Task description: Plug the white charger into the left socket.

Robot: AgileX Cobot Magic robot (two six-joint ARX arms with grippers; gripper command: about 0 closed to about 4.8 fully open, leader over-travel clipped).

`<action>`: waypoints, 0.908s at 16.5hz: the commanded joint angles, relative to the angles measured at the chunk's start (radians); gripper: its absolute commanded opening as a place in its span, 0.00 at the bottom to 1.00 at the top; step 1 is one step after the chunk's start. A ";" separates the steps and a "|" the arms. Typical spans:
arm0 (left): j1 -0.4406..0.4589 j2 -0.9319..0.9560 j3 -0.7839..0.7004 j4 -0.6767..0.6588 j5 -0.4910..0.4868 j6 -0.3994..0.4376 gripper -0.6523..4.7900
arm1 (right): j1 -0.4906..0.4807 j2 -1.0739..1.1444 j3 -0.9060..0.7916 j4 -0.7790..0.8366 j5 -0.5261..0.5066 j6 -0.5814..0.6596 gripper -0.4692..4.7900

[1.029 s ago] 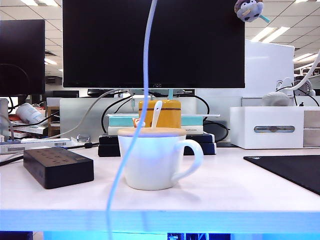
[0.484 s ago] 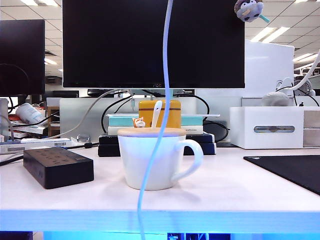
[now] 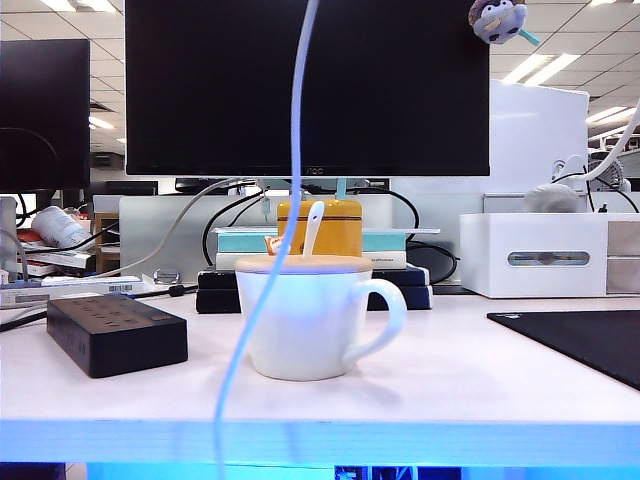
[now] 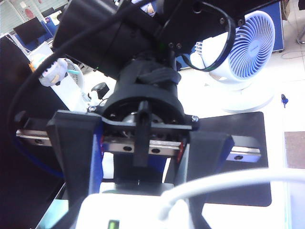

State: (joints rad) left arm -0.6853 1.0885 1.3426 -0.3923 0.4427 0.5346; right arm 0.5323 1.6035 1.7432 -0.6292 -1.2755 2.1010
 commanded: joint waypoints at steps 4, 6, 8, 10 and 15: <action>-0.002 -0.002 0.002 0.010 0.005 -0.013 0.50 | 0.002 -0.007 0.006 0.030 -0.002 0.012 0.33; -0.001 -0.002 0.002 0.015 0.006 -0.013 0.50 | 0.002 -0.007 0.006 0.030 -0.002 0.012 0.33; -0.001 -0.002 0.002 0.014 0.006 -0.013 0.50 | 0.002 -0.007 0.006 0.030 -0.002 0.012 0.33; -0.002 -0.002 0.002 0.014 0.006 -0.013 0.50 | 0.002 -0.007 0.006 0.030 -0.002 0.012 0.33; -0.001 -0.002 0.002 0.016 0.005 -0.012 0.50 | 0.002 -0.005 0.006 0.029 -0.002 0.013 0.61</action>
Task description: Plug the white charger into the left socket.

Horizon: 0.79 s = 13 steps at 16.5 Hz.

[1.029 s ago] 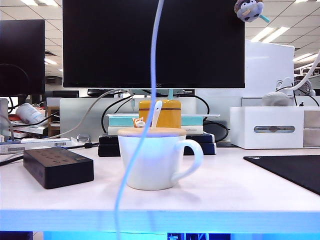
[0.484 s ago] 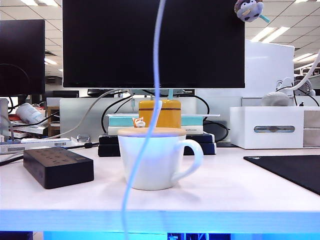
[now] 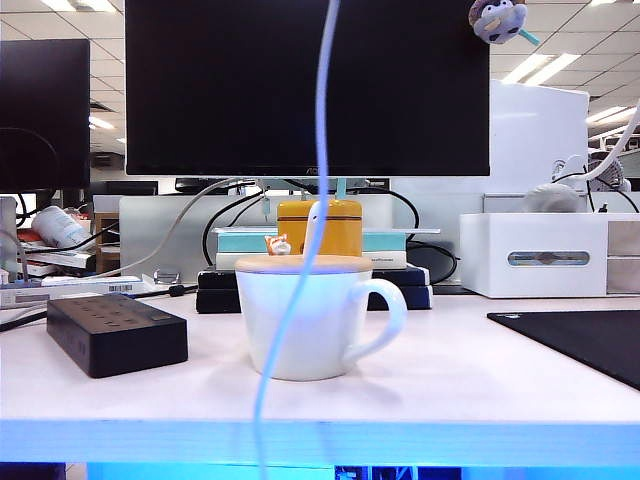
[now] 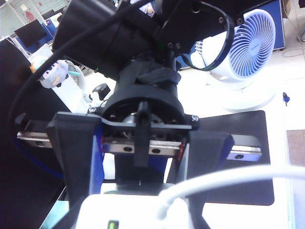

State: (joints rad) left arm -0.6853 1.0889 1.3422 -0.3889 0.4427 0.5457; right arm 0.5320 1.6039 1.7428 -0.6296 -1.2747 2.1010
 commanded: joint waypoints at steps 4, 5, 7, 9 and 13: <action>-0.001 -0.003 0.003 0.032 -0.003 -0.023 0.50 | 0.002 -0.005 0.007 0.029 -0.004 0.012 0.91; -0.001 -0.003 0.003 0.032 -0.049 -0.023 0.50 | 0.002 -0.005 0.007 0.029 -0.006 0.012 0.91; 0.001 -0.003 0.003 0.031 -0.091 -0.026 0.50 | -0.008 -0.005 0.007 0.029 -0.011 0.012 0.91; 0.021 -0.003 0.003 0.028 -0.091 -0.027 0.50 | -0.012 -0.005 0.006 0.029 -0.011 0.012 0.91; 0.131 -0.003 0.003 -0.023 -0.077 -0.075 0.50 | -0.033 -0.005 0.006 0.029 -0.049 0.012 0.91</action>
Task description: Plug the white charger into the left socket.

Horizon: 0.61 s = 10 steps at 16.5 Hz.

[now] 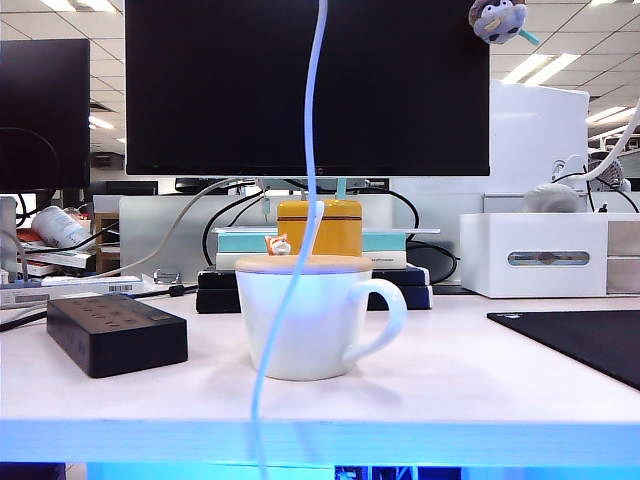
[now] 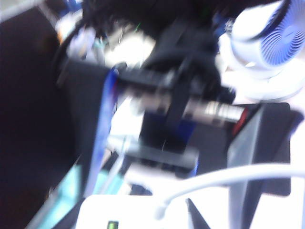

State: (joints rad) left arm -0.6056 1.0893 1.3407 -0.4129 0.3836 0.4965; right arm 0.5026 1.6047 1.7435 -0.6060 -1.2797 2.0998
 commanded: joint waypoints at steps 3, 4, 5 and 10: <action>0.155 -0.003 -0.002 -0.029 0.074 -0.060 0.50 | -0.019 -0.006 0.005 0.005 -0.050 0.009 0.91; 0.192 -0.002 -0.008 -0.027 0.131 -0.082 0.50 | -0.019 -0.006 0.005 0.005 -0.050 0.009 0.91; 0.225 -0.002 -0.024 -0.028 0.182 -0.100 0.50 | -0.019 -0.006 0.005 0.005 -0.051 0.009 0.91; 0.344 -0.002 -0.161 -0.008 0.318 -0.120 0.50 | -0.020 -0.006 0.005 0.006 -0.051 0.008 0.91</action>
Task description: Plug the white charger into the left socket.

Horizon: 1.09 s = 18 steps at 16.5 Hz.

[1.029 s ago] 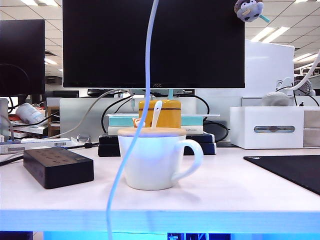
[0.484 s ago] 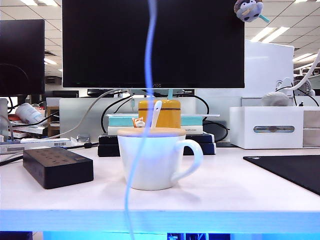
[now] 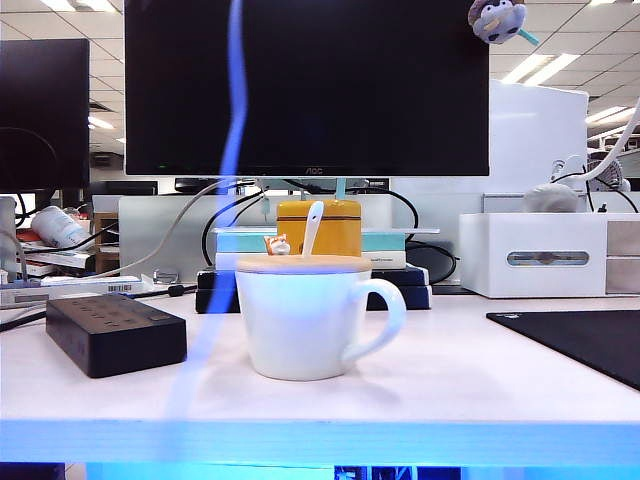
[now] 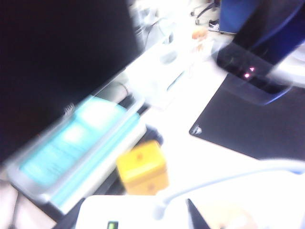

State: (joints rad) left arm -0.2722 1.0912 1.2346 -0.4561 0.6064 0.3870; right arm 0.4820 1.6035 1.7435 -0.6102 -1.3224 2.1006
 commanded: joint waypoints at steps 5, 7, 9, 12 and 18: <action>0.055 -0.004 -0.265 0.174 0.173 -0.028 0.50 | 0.001 -0.004 0.005 0.010 -0.002 0.008 0.91; 0.063 -0.003 -0.361 0.285 0.177 -0.029 0.50 | 0.001 -0.002 0.005 0.010 0.015 0.008 0.91; 0.097 -0.003 -0.441 0.381 0.180 -0.056 0.50 | 0.001 0.002 0.005 0.010 0.017 0.008 0.91; 0.120 0.013 -0.544 0.501 0.180 -0.094 0.50 | 0.001 0.002 0.005 0.009 0.046 0.009 0.91; 0.144 0.122 -0.670 0.784 0.184 -0.258 0.50 | 0.001 0.002 0.005 0.010 0.044 0.009 0.91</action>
State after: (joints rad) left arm -0.1291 1.2011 0.5629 0.2737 0.7776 0.1467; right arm 0.4820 1.6115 1.7435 -0.6102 -1.2758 2.1006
